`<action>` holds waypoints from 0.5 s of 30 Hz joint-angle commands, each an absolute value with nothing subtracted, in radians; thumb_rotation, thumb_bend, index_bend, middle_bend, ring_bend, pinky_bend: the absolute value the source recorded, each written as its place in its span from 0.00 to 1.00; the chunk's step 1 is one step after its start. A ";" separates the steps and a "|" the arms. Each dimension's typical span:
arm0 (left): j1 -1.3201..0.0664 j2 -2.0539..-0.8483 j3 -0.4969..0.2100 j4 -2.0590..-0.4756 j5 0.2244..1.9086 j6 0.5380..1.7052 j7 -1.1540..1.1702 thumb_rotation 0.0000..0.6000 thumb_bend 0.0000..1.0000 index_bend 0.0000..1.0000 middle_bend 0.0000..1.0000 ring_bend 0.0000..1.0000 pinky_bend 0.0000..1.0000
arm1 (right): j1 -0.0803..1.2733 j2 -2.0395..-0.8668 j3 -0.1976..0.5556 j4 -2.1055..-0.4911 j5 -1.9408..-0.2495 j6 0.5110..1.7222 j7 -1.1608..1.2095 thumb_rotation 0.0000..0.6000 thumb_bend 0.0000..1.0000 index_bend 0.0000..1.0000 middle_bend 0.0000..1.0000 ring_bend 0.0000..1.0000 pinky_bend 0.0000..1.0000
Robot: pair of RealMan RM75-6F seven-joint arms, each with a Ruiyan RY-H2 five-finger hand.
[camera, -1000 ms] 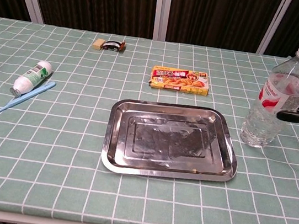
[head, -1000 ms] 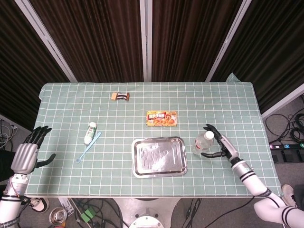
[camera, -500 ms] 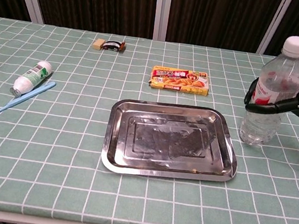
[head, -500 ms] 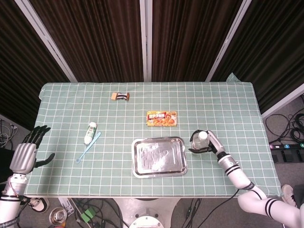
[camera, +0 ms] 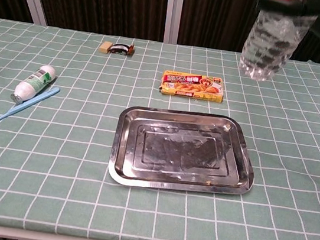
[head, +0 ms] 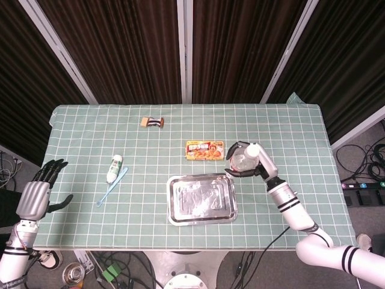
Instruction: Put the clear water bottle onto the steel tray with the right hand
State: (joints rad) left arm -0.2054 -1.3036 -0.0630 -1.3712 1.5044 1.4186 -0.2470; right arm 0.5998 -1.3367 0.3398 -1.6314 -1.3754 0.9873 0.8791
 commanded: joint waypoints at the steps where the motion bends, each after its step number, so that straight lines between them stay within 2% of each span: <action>1: -0.203 -1.304 -0.062 -1.369 1.502 1.417 -0.251 1.00 0.27 0.17 0.18 0.09 0.19 | 0.569 -1.343 0.287 -1.579 -1.299 0.955 0.845 1.00 0.13 0.84 0.66 0.47 0.49; 4: -0.201 -1.305 -0.059 -1.365 1.500 1.417 -0.256 1.00 0.27 0.17 0.18 0.09 0.19 | 0.558 -1.413 0.215 -1.423 -1.203 0.840 0.846 1.00 0.13 0.84 0.66 0.47 0.49; 6: -0.200 -1.304 -0.059 -1.363 1.500 1.418 -0.257 1.00 0.27 0.17 0.18 0.09 0.19 | 0.563 -1.441 0.211 -1.385 -1.194 0.810 0.860 1.00 0.14 0.84 0.66 0.46 0.49; 9: -0.202 -1.302 -0.061 -1.365 1.499 1.414 -0.256 1.00 0.27 0.17 0.18 0.09 0.19 | 0.591 -1.416 0.274 -1.472 -1.287 0.876 0.883 1.00 0.15 0.83 0.66 0.46 0.49; 13: -0.211 -1.294 -0.064 -1.383 1.509 1.415 -0.246 1.00 0.27 0.17 0.18 0.09 0.19 | 0.614 -1.310 0.384 -1.699 -1.428 1.019 0.866 1.00 0.13 0.83 0.66 0.46 0.49; 15: -0.213 -1.289 -0.066 -1.388 1.507 1.412 -0.243 1.00 0.27 0.17 0.18 0.09 0.19 | 0.603 -1.288 0.396 -1.746 -1.433 1.056 0.847 1.00 0.11 0.83 0.65 0.47 0.49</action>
State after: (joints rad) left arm -0.2122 -1.2901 -0.0651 -1.3873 1.5075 1.4131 -0.2438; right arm 0.5912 -1.3649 0.3104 -1.4714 -1.3246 0.9210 0.8654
